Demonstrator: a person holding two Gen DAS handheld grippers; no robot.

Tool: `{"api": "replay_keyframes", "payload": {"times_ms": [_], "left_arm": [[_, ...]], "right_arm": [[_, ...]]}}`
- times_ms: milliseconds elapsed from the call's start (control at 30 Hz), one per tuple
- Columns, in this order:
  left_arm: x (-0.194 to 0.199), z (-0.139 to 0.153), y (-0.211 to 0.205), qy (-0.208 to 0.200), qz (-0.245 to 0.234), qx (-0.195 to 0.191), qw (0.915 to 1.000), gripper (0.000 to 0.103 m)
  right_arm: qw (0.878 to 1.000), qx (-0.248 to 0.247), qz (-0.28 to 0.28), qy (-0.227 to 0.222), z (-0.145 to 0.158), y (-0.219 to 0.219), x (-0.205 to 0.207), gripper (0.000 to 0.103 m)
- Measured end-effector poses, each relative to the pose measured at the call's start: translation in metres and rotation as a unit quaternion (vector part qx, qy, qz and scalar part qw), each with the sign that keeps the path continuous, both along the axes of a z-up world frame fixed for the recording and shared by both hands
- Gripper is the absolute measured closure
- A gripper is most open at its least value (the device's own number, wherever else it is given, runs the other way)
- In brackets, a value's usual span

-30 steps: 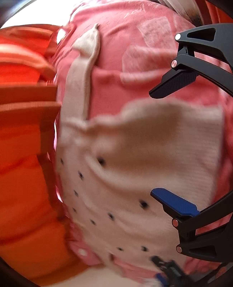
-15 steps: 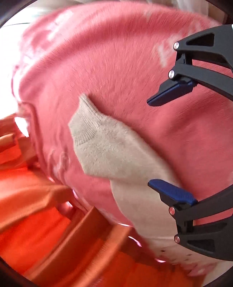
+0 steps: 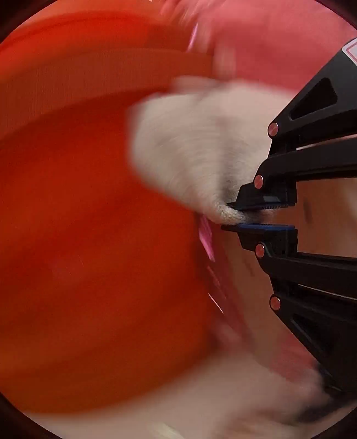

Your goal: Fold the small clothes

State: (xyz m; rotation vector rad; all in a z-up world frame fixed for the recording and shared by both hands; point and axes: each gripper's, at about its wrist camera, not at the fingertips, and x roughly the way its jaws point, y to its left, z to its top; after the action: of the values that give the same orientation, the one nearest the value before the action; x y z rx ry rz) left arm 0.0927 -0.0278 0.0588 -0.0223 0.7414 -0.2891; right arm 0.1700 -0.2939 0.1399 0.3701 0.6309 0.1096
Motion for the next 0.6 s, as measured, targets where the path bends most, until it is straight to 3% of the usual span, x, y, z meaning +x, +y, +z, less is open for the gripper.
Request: {"api": "replay_keyframes", "payload": {"times_ms": [67, 167, 200, 300, 367, 533, 567, 600], "left_arm": [[0.014, -0.005, 0.007, 0.024, 0.007, -0.030, 0.9992, 0.006], [0.042, -0.019, 0.019, 0.063, 0.017, -0.056, 0.9963, 0.006], [0.049, -0.023, 0.022, 0.069, 0.015, -0.064, 0.9955, 0.005], [0.078, -0.041, 0.029, 0.098, 0.023, -0.088, 0.9910, 0.005], [0.099, -0.058, 0.034, 0.128, 0.044, -0.105, 0.9852, 0.005], [0.130, -0.098, 0.050, 0.200, 0.101, -0.215, 0.9507, 0.005], [0.133, -0.100, 0.050, 0.199, 0.107, -0.218, 0.9495, 0.005], [0.136, -0.100, 0.050, 0.195, 0.114, -0.219, 0.9492, 0.005]], "right_arm": [[0.997, -0.027, 0.058, 0.037, -0.036, 0.055, 0.020, 0.086], [0.995, -0.047, 0.036, 0.079, -0.075, 0.069, 0.006, 0.085], [0.996, -0.031, 0.018, 0.085, -0.082, 0.059, -0.011, 0.083], [0.993, 0.017, -0.051, 0.102, -0.091, 0.017, -0.060, 0.062], [0.984, 0.063, -0.101, 0.131, -0.105, -0.020, -0.096, 0.061], [0.966, 0.165, -0.129, 0.153, -0.130, -0.069, -0.119, 0.061], [0.965, 0.173, -0.130, 0.149, -0.128, -0.073, -0.116, 0.060], [0.966, 0.175, -0.128, 0.143, -0.129, -0.071, -0.110, 0.051]]}}
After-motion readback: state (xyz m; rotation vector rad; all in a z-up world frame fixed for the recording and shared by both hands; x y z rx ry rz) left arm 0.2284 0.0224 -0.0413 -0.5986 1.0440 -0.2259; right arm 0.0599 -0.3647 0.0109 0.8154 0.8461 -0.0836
